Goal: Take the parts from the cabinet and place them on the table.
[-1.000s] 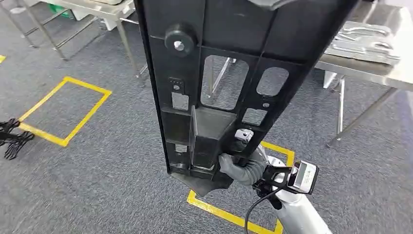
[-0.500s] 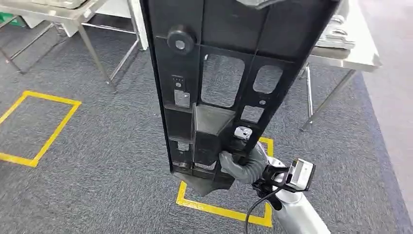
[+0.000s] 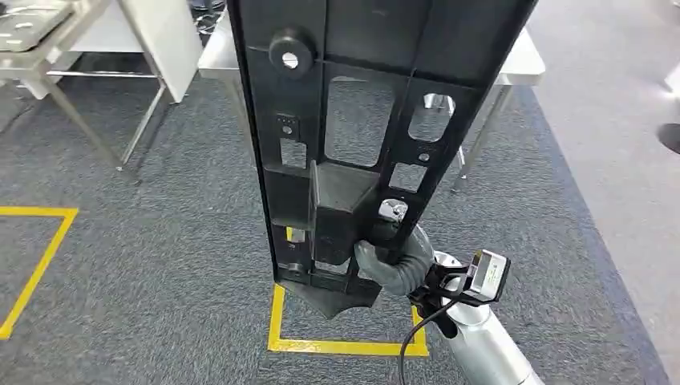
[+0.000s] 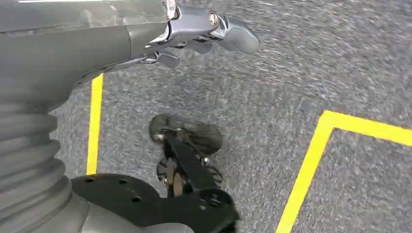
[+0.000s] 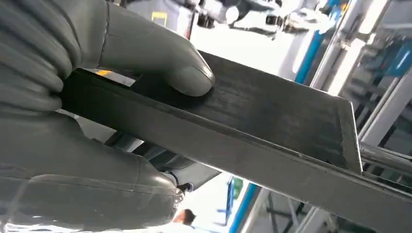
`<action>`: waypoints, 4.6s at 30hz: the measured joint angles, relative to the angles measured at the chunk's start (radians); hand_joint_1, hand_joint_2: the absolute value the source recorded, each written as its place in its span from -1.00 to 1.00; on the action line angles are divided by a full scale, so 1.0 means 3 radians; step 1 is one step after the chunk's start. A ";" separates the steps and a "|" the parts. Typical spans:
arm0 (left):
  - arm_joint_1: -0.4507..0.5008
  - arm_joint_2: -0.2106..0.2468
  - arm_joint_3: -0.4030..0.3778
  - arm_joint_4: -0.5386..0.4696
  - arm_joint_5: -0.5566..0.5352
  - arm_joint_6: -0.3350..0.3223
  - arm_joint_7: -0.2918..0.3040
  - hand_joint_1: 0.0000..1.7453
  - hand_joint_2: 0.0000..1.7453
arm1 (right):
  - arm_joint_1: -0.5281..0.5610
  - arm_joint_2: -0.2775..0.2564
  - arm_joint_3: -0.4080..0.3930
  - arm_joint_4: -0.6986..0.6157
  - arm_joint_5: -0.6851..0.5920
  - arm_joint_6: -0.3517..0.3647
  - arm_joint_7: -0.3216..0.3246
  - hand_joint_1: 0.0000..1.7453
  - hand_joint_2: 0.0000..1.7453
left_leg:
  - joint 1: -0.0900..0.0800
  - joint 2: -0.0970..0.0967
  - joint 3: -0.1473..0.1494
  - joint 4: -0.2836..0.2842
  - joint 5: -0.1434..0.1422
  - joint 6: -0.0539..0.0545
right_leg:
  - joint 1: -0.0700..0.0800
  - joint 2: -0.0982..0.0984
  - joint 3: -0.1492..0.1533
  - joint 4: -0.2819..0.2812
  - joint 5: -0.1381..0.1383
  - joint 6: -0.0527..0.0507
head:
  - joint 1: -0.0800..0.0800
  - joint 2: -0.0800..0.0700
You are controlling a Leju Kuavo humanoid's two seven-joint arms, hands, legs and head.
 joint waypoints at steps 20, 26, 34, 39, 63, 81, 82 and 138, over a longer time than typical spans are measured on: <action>-0.0003 0.0005 0.0030 0.0000 -0.0061 -0.0104 0.0000 -1.00 1.00 | -0.0044 0.0030 0.0032 0.0029 0.0065 -0.0098 0.0027 1.00 1.00 | -0.0016 0.0141 0.0278 -0.0452 0.0020 0.0042 | 0.0002 -0.0306 -0.0011 -0.0002 -0.0031 0.0094 | 0.0031 0.0000; 0.0008 0.0010 0.0036 0.0000 -0.0066 -0.0106 -0.0010 -1.00 1.00 | -0.0029 0.0046 0.0034 0.0003 0.0081 -0.0125 0.0023 1.00 1.00 | 0.0004 0.0062 -0.0207 0.0498 -0.0379 -0.0028 | -0.0016 -0.0265 0.0098 -0.0060 -0.0077 -0.0010 | 0.0013 0.0000; 0.0007 0.0023 0.0056 0.0000 -0.0075 -0.0106 -0.0028 -1.00 1.00 | 0.0002 0.0057 0.0038 -0.0003 0.0083 -0.0126 0.0019 1.00 1.00 | -0.0034 0.0044 0.0045 -0.0353 0.0191 0.0078 | 0.0003 -0.0189 0.0319 -0.0069 -0.0269 0.0070 | 0.0006 0.0000; 0.0014 0.0025 0.0057 0.0000 -0.0080 -0.0103 -0.0032 -1.00 1.00 | -0.0010 0.0057 0.0037 -0.0022 0.0093 -0.0127 0.0022 1.00 1.00 | -0.0012 0.0043 0.0187 -0.0445 0.0124 0.0181 | -0.0004 -0.0229 0.0145 0.0339 -0.0328 0.0156 | 0.0037 0.0000; 0.0018 0.0039 0.0061 0.0001 -0.0151 -0.0107 -0.0022 -1.00 1.00 | 0.0050 0.0071 0.0031 -0.0017 0.0243 -0.0243 0.0080 1.00 1.00 | -0.0039 0.0026 0.0034 -0.0311 0.0170 0.0071 | 0.0044 -0.0289 0.0196 -0.0021 -0.0162 -0.0015 | 0.0014 0.0000; 0.0004 0.0037 0.0064 0.0001 -0.0170 -0.0100 -0.0017 -1.00 1.00 | 0.0098 0.0072 -0.0039 -0.0072 0.0186 -0.0239 0.0051 1.00 1.00 | -0.0006 -0.0015 0.0391 -0.0423 -0.0057 0.0013 | -0.0055 -0.0269 -0.0159 0.0045 0.0051 0.0112 | 0.0017 0.0000; 0.0007 0.0037 0.0064 0.0001 -0.0170 -0.0100 -0.0017 -1.00 1.00 | 0.0101 0.0074 -0.0041 -0.0074 0.0186 -0.0239 0.0051 1.00 1.00 | -0.0004 -0.0013 0.0415 -0.0433 -0.0059 -0.0001 | -0.0050 -0.0266 -0.0140 0.0044 0.0035 0.0087 | 0.0017 0.0000; 0.0003 0.0028 0.0145 0.0001 -0.0223 -0.0061 -0.0028 -1.00 1.00 | 0.0138 0.0122 -0.0083 -0.0164 0.0150 -0.0239 0.0108 1.00 1.00 | -0.0035 -0.0034 0.0280 -0.0407 0.0028 0.0172 | -0.0027 -0.0287 -0.0214 0.0336 0.0012 0.0143 | -0.0010 0.0000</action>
